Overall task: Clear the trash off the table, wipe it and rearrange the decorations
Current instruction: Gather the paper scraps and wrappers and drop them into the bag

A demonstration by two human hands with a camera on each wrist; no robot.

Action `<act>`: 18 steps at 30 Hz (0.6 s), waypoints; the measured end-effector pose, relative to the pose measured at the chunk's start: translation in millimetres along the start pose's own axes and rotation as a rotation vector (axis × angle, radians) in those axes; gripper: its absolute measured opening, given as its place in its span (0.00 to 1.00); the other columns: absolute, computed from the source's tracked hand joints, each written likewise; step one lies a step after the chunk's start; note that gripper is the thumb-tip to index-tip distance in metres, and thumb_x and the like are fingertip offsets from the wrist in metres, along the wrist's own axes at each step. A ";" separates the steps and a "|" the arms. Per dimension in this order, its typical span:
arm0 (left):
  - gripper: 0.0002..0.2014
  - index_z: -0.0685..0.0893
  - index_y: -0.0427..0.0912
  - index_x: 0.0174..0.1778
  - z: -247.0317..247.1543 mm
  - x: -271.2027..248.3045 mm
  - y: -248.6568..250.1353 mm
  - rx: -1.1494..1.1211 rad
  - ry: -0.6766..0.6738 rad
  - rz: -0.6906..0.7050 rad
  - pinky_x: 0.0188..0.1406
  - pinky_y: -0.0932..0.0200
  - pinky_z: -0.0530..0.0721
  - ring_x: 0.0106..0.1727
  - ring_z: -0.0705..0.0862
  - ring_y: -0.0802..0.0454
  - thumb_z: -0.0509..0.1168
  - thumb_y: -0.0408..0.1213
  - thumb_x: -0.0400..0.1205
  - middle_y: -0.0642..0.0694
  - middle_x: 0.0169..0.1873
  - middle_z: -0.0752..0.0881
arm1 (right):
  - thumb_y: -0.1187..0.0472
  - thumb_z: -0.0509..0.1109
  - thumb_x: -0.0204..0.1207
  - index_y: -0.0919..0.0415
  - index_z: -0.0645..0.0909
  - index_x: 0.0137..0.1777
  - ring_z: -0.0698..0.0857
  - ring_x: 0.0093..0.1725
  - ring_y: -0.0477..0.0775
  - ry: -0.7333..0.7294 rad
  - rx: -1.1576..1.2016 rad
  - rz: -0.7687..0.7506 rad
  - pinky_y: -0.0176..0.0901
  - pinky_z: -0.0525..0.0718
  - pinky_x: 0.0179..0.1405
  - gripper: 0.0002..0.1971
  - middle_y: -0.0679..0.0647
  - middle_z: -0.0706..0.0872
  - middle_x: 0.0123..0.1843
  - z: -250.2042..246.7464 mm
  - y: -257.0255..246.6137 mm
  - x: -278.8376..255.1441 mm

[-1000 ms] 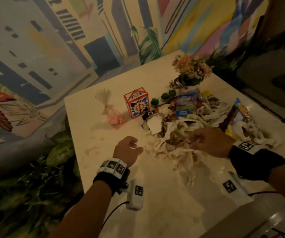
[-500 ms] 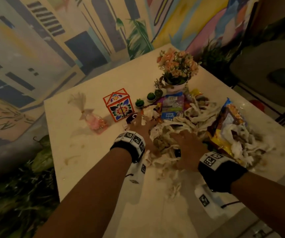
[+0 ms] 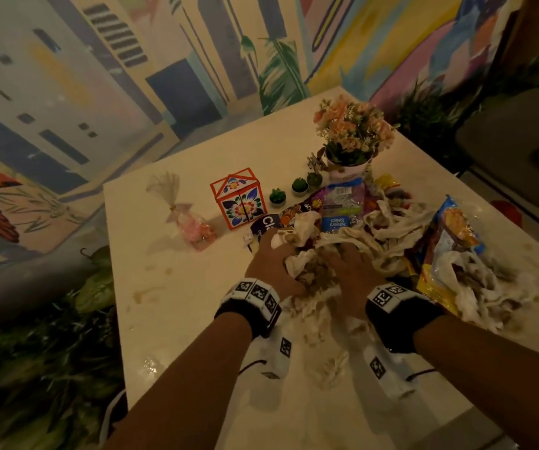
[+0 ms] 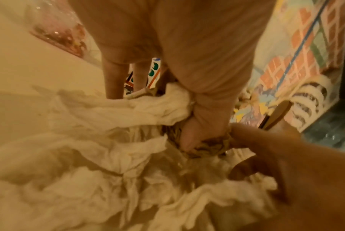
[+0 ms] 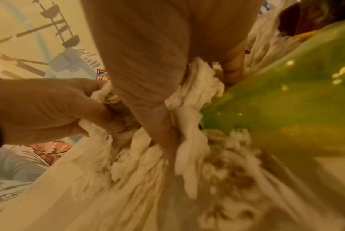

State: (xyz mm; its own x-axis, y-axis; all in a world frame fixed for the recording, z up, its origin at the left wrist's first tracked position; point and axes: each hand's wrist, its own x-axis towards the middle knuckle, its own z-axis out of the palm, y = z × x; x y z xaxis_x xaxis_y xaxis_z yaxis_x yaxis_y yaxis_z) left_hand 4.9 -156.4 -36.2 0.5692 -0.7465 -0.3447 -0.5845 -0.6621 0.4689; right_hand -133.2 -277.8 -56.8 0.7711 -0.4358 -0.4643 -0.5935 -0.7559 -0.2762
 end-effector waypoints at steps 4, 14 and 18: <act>0.38 0.78 0.41 0.66 -11.6 -16.0 -11.1 -0.152 0.112 -0.017 0.68 0.59 0.70 0.76 0.67 0.45 0.83 0.40 0.60 0.46 0.79 0.62 | 0.54 0.78 0.65 0.37 0.43 0.79 0.48 0.82 0.70 0.026 -0.035 -0.037 0.67 0.67 0.75 0.53 0.52 0.41 0.83 -11.3 -8.7 11.6; 0.30 0.81 0.43 0.58 -15.4 -61.6 -51.5 -0.238 0.058 -0.216 0.52 0.57 0.77 0.57 0.78 0.47 0.81 0.38 0.60 0.48 0.55 0.80 | 0.56 0.69 0.74 0.31 0.45 0.80 0.39 0.83 0.67 0.031 -0.334 -0.341 0.75 0.53 0.77 0.44 0.52 0.34 0.85 -41.5 -68.5 54.3; 0.33 0.76 0.42 0.64 9.6 -67.6 -43.2 0.040 -0.106 -0.059 0.70 0.45 0.72 0.78 0.64 0.42 0.79 0.48 0.66 0.44 0.80 0.62 | 0.65 0.64 0.78 0.27 0.59 0.76 0.33 0.83 0.63 -0.168 -0.373 -0.364 0.78 0.49 0.77 0.36 0.46 0.33 0.85 -32.4 -77.1 75.5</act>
State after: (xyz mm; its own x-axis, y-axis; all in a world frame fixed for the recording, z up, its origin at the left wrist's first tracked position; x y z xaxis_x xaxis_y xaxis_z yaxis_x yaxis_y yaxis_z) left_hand -13.9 -77.9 -41.0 0.5406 -0.7072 -0.4557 -0.5753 -0.7060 0.4132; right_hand -21.8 -268.3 -43.3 0.8456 -0.0528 -0.5312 -0.1498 -0.9786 -0.1412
